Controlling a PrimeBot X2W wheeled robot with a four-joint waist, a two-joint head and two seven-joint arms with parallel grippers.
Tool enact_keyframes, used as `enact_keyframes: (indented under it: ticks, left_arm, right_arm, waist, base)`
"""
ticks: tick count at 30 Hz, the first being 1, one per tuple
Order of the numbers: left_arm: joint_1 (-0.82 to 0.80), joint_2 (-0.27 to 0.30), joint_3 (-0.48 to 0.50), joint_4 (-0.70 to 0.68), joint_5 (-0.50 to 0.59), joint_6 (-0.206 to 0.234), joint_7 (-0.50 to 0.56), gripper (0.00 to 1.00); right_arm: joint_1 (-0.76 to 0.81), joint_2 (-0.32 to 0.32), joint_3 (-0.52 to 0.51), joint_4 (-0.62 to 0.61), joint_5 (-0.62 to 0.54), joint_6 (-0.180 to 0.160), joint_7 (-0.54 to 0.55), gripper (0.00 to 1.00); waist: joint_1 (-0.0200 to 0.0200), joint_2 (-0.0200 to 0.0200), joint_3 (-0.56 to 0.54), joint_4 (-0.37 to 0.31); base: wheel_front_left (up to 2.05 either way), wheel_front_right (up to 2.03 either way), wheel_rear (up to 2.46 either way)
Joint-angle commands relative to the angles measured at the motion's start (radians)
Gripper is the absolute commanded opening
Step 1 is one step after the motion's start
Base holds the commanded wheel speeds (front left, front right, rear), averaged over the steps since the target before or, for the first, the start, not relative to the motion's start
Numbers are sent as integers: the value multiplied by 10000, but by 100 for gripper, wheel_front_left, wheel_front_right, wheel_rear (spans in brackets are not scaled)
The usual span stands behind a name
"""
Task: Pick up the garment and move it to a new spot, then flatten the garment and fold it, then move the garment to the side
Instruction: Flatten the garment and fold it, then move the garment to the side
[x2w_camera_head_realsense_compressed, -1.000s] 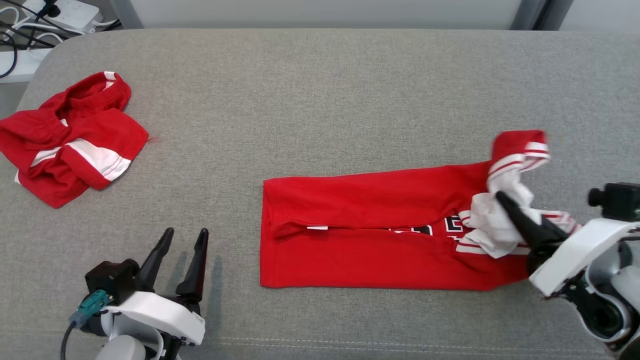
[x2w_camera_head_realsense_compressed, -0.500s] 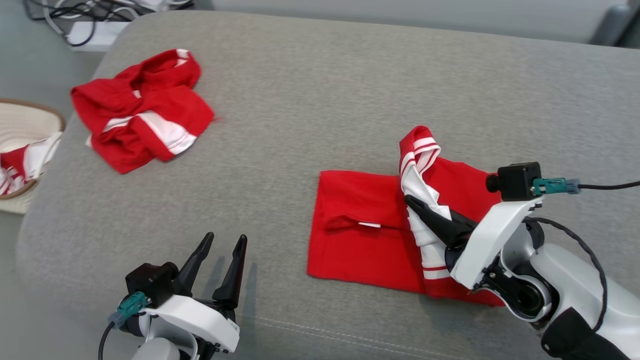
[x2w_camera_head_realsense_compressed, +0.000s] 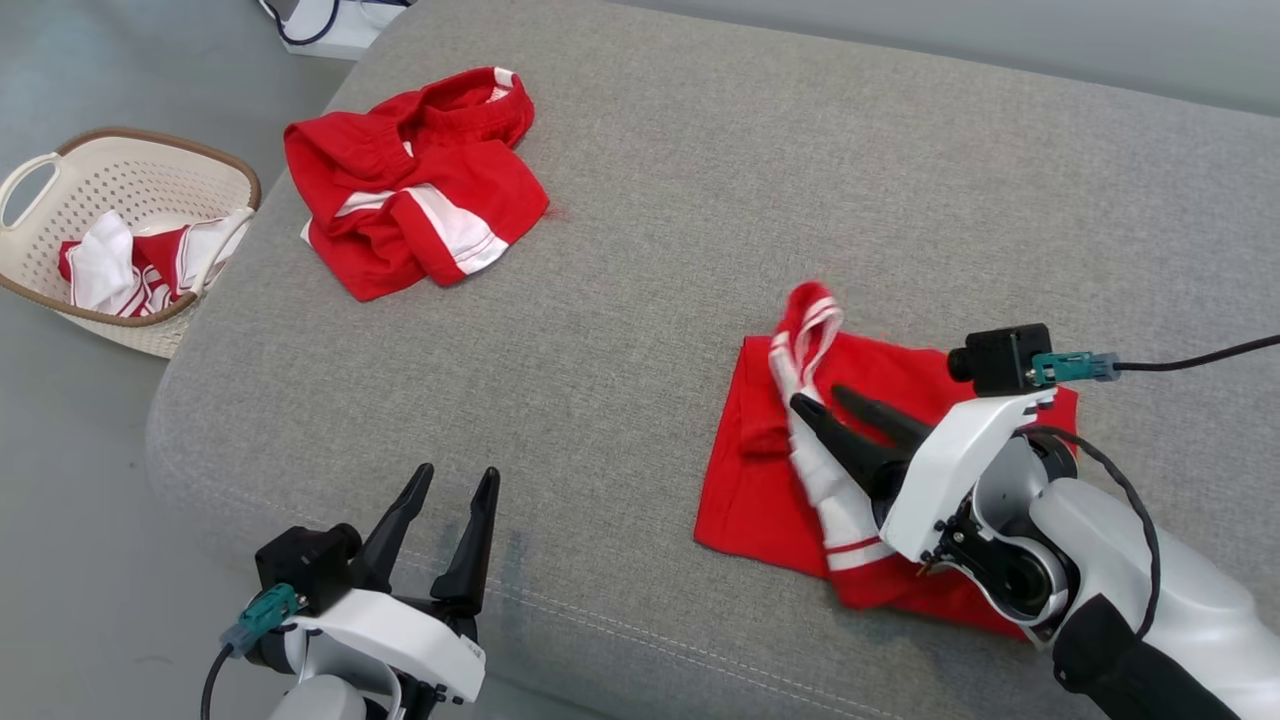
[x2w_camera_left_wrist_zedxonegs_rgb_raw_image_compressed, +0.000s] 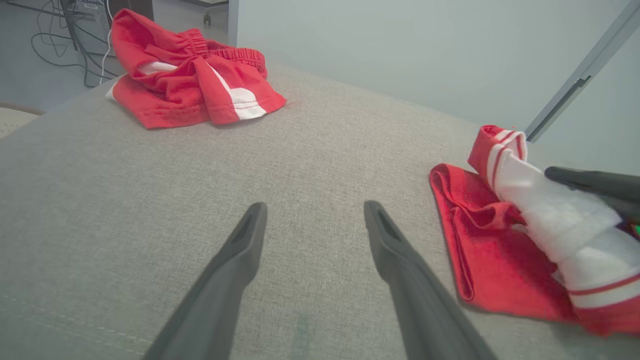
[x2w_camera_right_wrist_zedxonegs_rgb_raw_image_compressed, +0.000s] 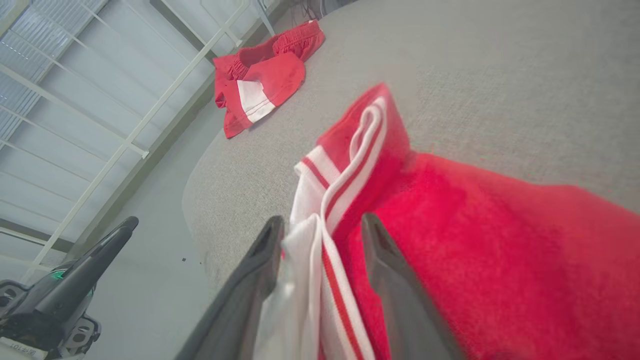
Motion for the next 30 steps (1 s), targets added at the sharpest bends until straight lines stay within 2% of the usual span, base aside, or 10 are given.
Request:
enact_keyframes:
  ticks: [1,4,9,11,17,23,30]
  left_arm:
    - [-231,203,434,-249,-72,-71,-103,100]
    - [-232,227,560,-319,7,-71,-103,100]
    - [-230,285,681,-440,80,-71,-103,100]
    - [-243,318,692,-476,116,-71,-103,100]
    - [-327,377,690,-573,200,-71,-103,100]
    - [-488,403,601,-622,249,-71,-103,100]
    - [-568,431,543,-608,272,-71,-103,100]
  right_arm:
    - [-194,49,-96,-177,-22,16,-270,100]
    - [-324,-116,-428,-440,164,16,-590,100]
    - [-272,-890,-1580,-806,474,16,-1618,100]
    - [21,-1220,-1993,-786,691,16,-1859,100]
    - [1175,-1723,-2347,-565,1016,16,-2119,100]
    - [2342,-1426,-1953,-364,1303,16,-2042,100]
    - [2452,-958,-1486,-266,1446,16,-1890,100]
  waist:
    - [0,0,-24,-131]
    - [0,0,-47,-397]
    - [0,0,-128,-953]
    - [0,0,-146,-1152]
    - [0,0,-65,-1492]
    - [0,0,116,-1556]
    - [0,0,190,-1358]
  base:
    - [0,0,0]
    - [0,0,0]
    - [0,0,0]
    - [0,0,0]
    - [0,0,0]
    - [0,0,0]
    - [0,0,0]
